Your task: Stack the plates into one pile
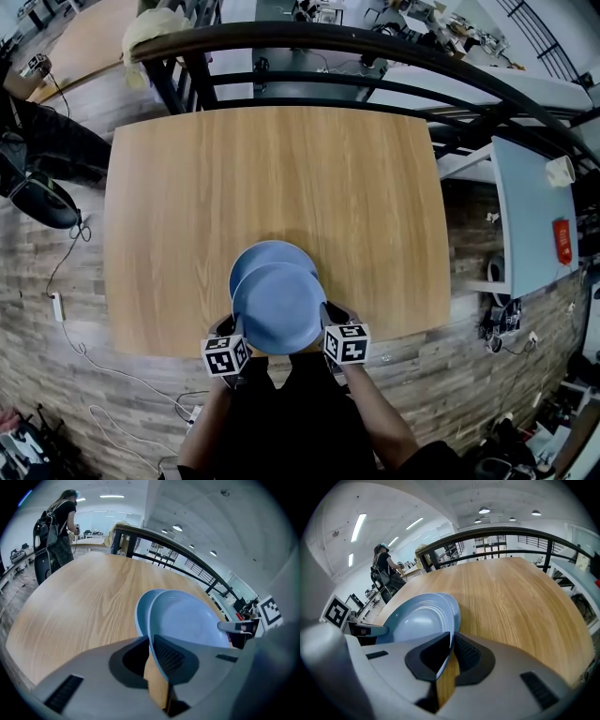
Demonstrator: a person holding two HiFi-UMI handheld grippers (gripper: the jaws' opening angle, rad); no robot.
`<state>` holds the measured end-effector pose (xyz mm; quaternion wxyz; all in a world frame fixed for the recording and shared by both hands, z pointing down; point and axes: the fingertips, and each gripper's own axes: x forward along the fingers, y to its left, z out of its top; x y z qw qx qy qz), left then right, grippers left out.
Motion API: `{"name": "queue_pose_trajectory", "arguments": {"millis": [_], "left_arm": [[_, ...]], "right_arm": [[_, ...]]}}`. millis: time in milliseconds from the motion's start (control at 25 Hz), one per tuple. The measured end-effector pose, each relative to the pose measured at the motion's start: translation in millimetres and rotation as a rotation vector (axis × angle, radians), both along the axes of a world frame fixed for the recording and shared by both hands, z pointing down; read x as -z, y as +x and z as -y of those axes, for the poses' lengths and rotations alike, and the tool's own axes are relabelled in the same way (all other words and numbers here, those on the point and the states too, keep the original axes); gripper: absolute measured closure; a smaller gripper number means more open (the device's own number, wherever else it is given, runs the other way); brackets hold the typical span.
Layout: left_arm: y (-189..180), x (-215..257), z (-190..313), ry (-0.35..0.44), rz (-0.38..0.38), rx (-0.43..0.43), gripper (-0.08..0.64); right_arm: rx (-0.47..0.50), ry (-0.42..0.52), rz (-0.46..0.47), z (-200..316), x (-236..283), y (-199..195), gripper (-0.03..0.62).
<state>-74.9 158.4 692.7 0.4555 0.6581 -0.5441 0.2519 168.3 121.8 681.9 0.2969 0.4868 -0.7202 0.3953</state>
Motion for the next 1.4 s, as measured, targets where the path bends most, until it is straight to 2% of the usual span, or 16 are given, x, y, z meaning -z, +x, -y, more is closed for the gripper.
{"name": "queue_pose_trajectory", "arguments": {"millis": [600,1400], "left_arm": [[2.0,-9.6,5.8,-0.024,-0.006,-0.016,0.514],[-4.0,-13.8,31.8,-0.034,0.012,-0.021,0.509]], "right_arm": [[-0.009,-0.037,-0.010,1.3,-13.0,2.8,0.548],[0.009,-0.047,-0.027,30.8,-17.0,-3.9,0.548]]}}
